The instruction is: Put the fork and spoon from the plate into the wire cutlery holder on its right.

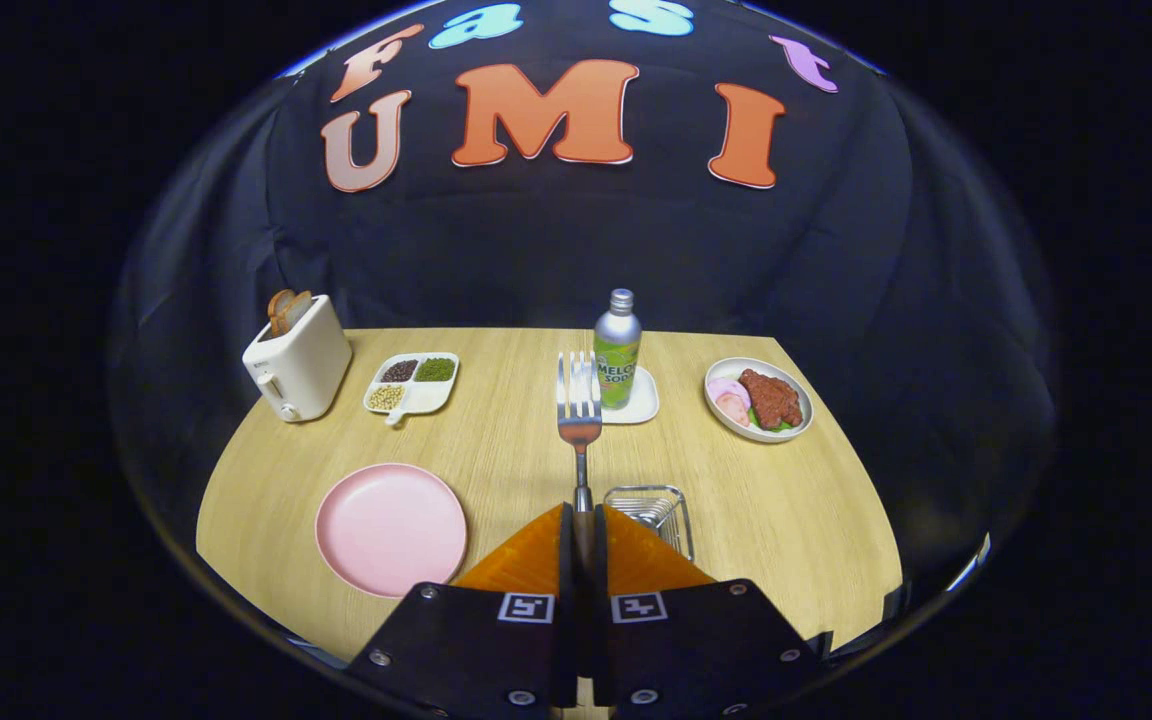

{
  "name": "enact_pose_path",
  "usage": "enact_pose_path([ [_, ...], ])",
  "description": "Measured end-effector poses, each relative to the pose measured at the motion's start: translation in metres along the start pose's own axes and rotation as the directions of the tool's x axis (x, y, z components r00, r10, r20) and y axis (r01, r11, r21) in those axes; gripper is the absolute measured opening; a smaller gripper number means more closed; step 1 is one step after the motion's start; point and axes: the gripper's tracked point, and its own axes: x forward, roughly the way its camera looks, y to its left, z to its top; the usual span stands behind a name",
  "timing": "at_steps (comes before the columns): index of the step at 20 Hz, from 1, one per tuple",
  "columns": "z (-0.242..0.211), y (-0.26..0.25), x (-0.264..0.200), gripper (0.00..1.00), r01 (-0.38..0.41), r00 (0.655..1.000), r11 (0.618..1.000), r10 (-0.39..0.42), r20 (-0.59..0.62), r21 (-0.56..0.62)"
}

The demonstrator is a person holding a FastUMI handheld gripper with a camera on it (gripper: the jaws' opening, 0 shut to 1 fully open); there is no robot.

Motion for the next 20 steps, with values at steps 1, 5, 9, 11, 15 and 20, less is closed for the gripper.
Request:
enact_pose_path([
  [1,-0.002,-0.008,-0.001,0.07,0.008,1.000,1.000,-0.008,-0.009,-0.007],
  [5,-0.012,-0.030,-0.002,0.07,0.029,0.998,0.999,-0.030,-0.062,-0.029],
  [9,-0.033,-0.041,0.000,0.06,0.019,0.988,0.999,-0.026,-0.154,-0.049],
  [11,-0.044,-0.042,0.004,0.07,0.015,0.978,0.999,-0.024,-0.208,-0.045],
  [15,-0.063,-0.044,0.010,0.07,0.005,0.951,0.998,-0.023,-0.310,-0.057],
  [20,-0.083,-0.041,0.018,0.07,-0.009,0.914,0.997,-0.023,-0.405,-0.076],
])
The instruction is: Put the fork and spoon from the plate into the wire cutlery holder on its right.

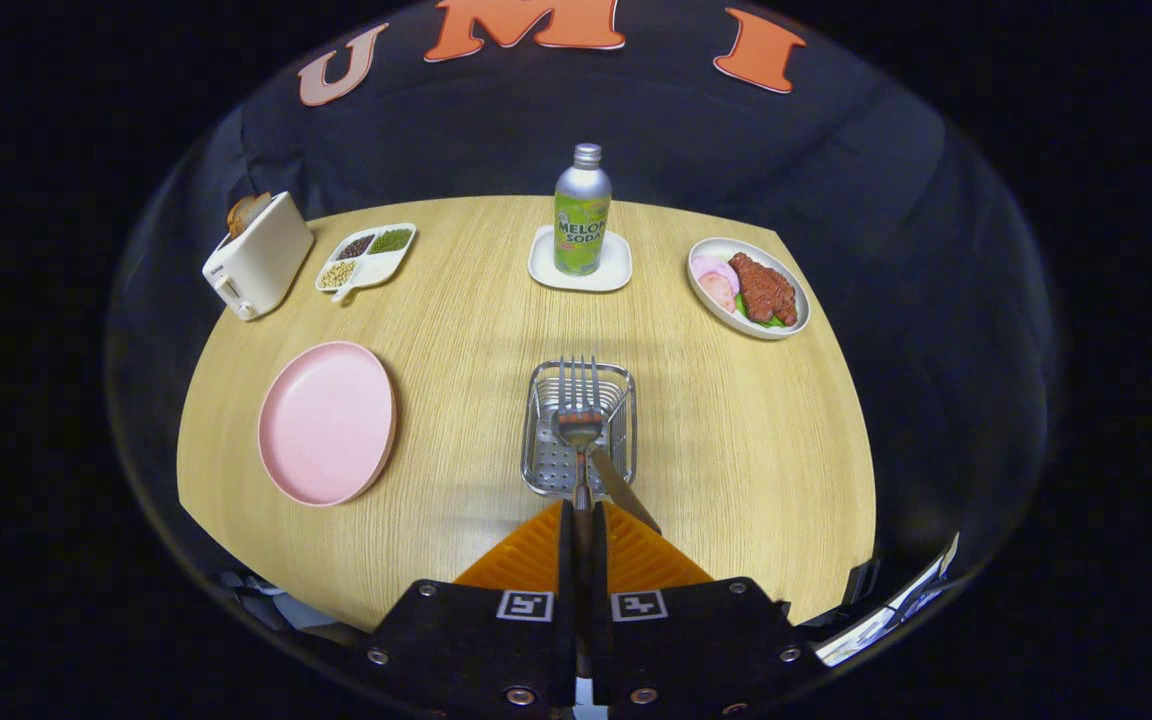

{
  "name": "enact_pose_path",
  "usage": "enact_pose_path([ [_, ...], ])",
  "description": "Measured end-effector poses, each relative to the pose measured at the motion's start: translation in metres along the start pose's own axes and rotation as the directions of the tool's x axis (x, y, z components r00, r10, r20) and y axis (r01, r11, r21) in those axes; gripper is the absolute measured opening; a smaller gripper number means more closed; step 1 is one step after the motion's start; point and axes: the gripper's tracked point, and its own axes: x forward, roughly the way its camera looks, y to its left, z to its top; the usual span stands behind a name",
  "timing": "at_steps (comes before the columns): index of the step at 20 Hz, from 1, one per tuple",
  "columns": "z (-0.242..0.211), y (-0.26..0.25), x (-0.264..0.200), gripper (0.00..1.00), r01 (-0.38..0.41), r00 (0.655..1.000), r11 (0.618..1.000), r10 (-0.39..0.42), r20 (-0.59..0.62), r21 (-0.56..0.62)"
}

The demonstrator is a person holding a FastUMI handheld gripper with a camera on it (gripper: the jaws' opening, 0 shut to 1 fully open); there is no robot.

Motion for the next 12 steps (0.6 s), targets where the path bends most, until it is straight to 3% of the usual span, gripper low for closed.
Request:
enact_pose_path([
  [4,-0.002,0.003,0.009,0.09,0.003,0.999,1.000,-0.003,-0.033,0.010],
  [12,0.029,-0.005,0.004,0.12,0.028,0.997,0.999,-0.029,0.076,0.015],
])
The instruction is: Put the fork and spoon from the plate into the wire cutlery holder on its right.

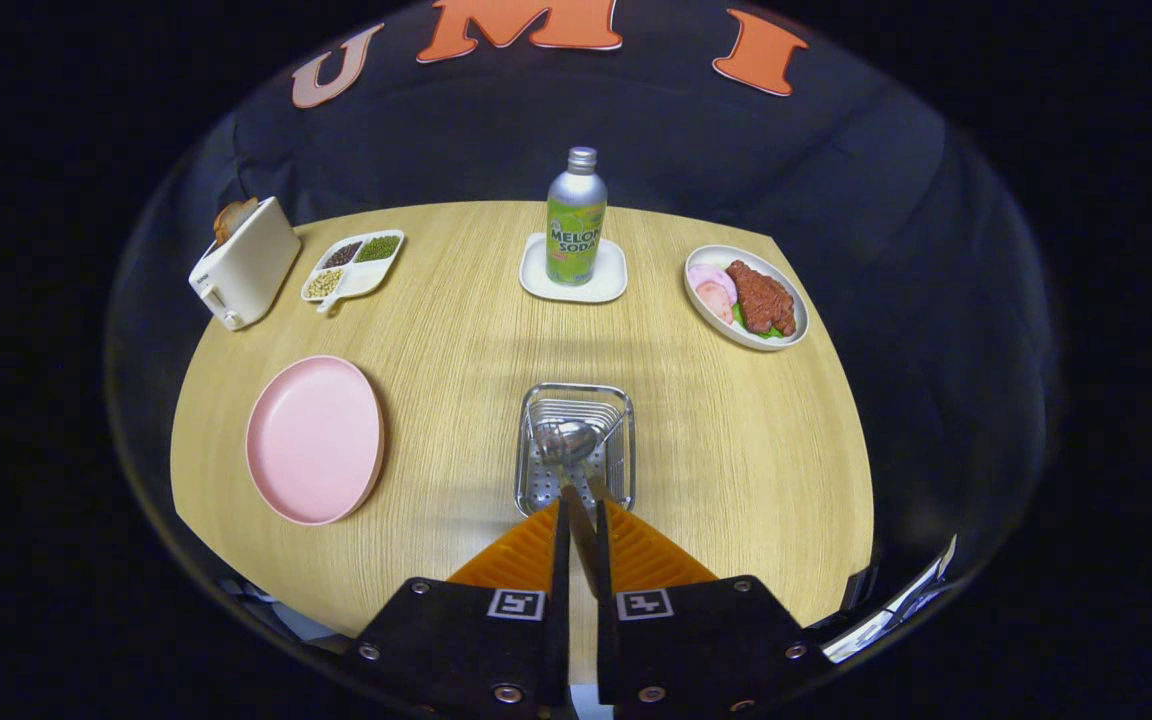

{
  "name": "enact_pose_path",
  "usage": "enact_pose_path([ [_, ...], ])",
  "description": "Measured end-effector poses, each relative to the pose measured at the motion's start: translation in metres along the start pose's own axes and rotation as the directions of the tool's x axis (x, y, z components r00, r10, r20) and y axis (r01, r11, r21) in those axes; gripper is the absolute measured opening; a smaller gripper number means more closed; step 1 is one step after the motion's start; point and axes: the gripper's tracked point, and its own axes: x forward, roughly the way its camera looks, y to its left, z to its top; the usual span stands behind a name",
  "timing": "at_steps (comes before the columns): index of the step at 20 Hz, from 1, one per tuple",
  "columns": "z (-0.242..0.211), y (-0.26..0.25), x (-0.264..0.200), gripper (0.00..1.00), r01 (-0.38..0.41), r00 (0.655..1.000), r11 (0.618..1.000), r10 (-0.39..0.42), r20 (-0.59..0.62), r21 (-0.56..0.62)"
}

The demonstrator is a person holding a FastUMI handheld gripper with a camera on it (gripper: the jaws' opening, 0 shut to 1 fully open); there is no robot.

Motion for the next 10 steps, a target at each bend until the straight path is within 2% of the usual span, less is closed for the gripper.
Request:
enact_pose_path([
  [6,0.046,-0.013,-0.026,0.13,0.014,0.983,0.999,-0.021,0.182,0.040],
  [10,0.094,-0.021,-0.058,0.15,0.003,0.923,0.996,-0.035,0.383,0.084],
])
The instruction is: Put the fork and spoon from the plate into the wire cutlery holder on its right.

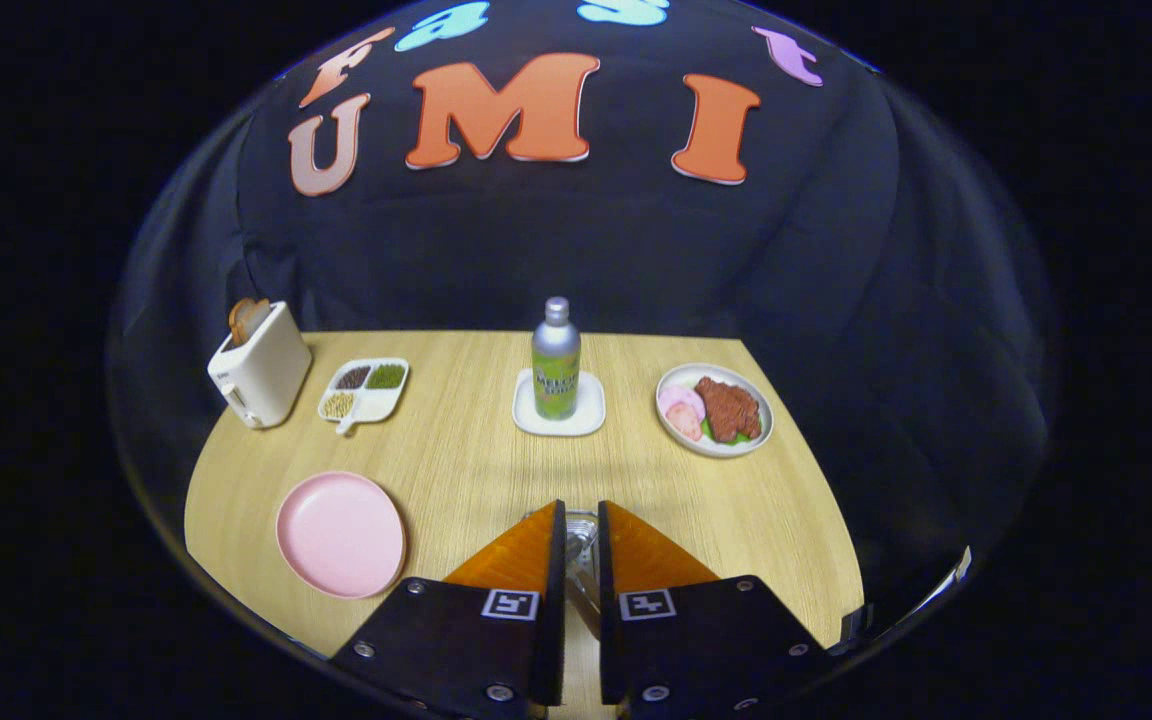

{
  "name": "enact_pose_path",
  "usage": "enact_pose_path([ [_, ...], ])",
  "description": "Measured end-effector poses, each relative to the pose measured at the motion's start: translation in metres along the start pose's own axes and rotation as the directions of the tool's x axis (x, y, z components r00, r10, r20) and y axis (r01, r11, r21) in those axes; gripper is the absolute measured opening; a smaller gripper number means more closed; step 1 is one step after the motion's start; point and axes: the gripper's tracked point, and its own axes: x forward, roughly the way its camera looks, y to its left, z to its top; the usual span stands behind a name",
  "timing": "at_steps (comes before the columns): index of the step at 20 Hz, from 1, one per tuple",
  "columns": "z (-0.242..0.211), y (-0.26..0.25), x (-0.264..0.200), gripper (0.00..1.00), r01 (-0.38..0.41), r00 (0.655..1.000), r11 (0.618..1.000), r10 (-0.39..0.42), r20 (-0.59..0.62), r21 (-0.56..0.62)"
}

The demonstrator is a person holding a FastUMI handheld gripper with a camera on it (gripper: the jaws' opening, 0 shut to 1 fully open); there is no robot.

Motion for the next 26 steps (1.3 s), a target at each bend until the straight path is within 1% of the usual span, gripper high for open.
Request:
enact_pose_path([
  [2,0.031,-0.003,-0.015,0.17,0.000,0.995,1.000,-0.003,0.096,0.029],
  [5,0.076,-0.001,-0.044,0.19,-0.021,0.974,0.996,0.001,0.226,0.087],
  [8,0.123,-0.008,-0.074,0.23,-0.018,0.930,0.996,-0.015,0.366,0.085],
  [9,0.132,-0.005,-0.081,0.24,-0.032,0.918,0.997,0.000,0.397,0.073],
  [13,0.156,-0.005,-0.100,0.28,-0.041,0.873,0.998,0.008,0.488,0.056],
  [15,0.168,-0.004,-0.113,0.37,-0.042,0.845,0.998,0.011,0.535,0.046],
  [16,0.174,-0.005,-0.118,0.49,-0.036,0.831,0.999,0.009,0.556,0.039],
  [17,0.179,-0.004,-0.123,0.55,-0.028,0.819,0.999,0.006,0.574,0.030],
  [18,0.184,-0.004,-0.128,0.64,-0.019,0.806,1.000,0.002,0.592,0.021],
  [20,0.190,-0.003,-0.138,0.79,-0.014,0.785,1.000,0.003,0.619,0.014],
  [22,0.193,0.003,-0.146,0.87,-0.033,0.772,0.999,0.021,0.635,0.007],
  [26,0.194,0.012,-0.149,0.92,-0.053,0.749,0.998,0.060,0.660,-0.031],
])
